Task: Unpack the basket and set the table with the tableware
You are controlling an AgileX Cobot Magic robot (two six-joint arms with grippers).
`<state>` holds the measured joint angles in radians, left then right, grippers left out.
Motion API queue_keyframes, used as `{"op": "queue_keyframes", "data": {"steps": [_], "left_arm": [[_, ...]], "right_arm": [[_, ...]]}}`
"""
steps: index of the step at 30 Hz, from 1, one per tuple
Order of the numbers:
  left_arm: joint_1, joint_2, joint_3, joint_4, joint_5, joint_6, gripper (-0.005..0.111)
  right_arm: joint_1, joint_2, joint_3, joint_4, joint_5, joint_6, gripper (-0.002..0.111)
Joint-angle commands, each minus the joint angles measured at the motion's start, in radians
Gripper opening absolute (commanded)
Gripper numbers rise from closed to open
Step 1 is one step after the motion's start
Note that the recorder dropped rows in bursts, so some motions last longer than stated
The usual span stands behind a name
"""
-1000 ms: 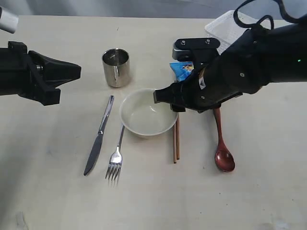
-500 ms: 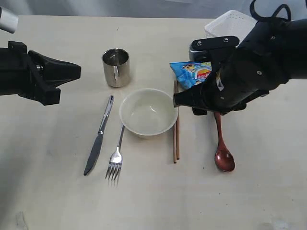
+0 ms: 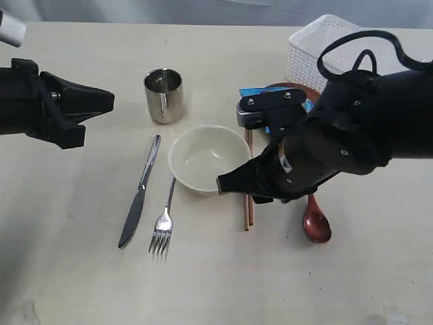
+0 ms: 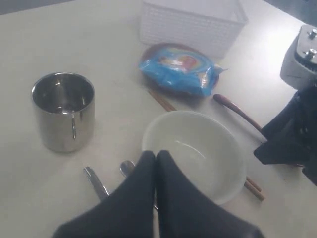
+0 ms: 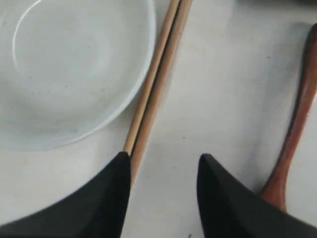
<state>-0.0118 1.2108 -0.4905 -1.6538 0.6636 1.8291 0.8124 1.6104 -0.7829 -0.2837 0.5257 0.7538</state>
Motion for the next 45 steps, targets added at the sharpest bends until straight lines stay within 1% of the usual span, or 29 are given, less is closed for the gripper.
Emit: {"op": "queue_keyframes", "data": {"steps": [1,3,4,6,14,18,25,32,41,45], "left_arm": [[0.003,0.000,0.006,0.000,0.004,-0.007,0.000],[0.003,0.000,0.006,0.000,0.004,-0.029,0.000],[0.003,0.000,0.006,0.000,0.004,-0.029,0.000],[0.003,0.000,0.006,0.000,0.004,-0.029,0.000],[0.003,0.000,0.006,0.000,-0.013,-0.020,0.000],[0.003,0.000,0.006,0.000,-0.011,-0.020,0.000],[0.003,0.000,0.006,0.000,-0.011,-0.020,0.000],[0.003,0.000,0.006,0.000,-0.011,-0.020,0.000],[0.003,0.000,0.006,0.000,-0.011,-0.020,0.000],[0.003,0.000,0.006,0.000,-0.011,-0.020,0.000]], "right_arm": [[0.032,-0.006,0.004,0.008,-0.009,0.043,0.029],[0.032,-0.006,0.004,0.027,-0.007,0.043,0.034],[0.032,-0.006,0.004,0.037,0.006,0.043,0.038],[0.032,-0.006,0.004,0.049,0.033,0.041,0.041],[0.032,-0.006,0.004,0.113,0.116,0.034,0.041],[0.032,-0.006,0.000,0.153,0.123,0.027,0.041],[0.032,0.029,-0.074,0.171,0.304,0.020,0.041],[0.032,0.103,-0.136,0.173,0.292,0.001,0.041],[0.032,0.154,-0.136,0.173,0.128,-0.013,0.041],[0.032,0.169,-0.134,0.171,0.120,-0.017,0.041]]}}
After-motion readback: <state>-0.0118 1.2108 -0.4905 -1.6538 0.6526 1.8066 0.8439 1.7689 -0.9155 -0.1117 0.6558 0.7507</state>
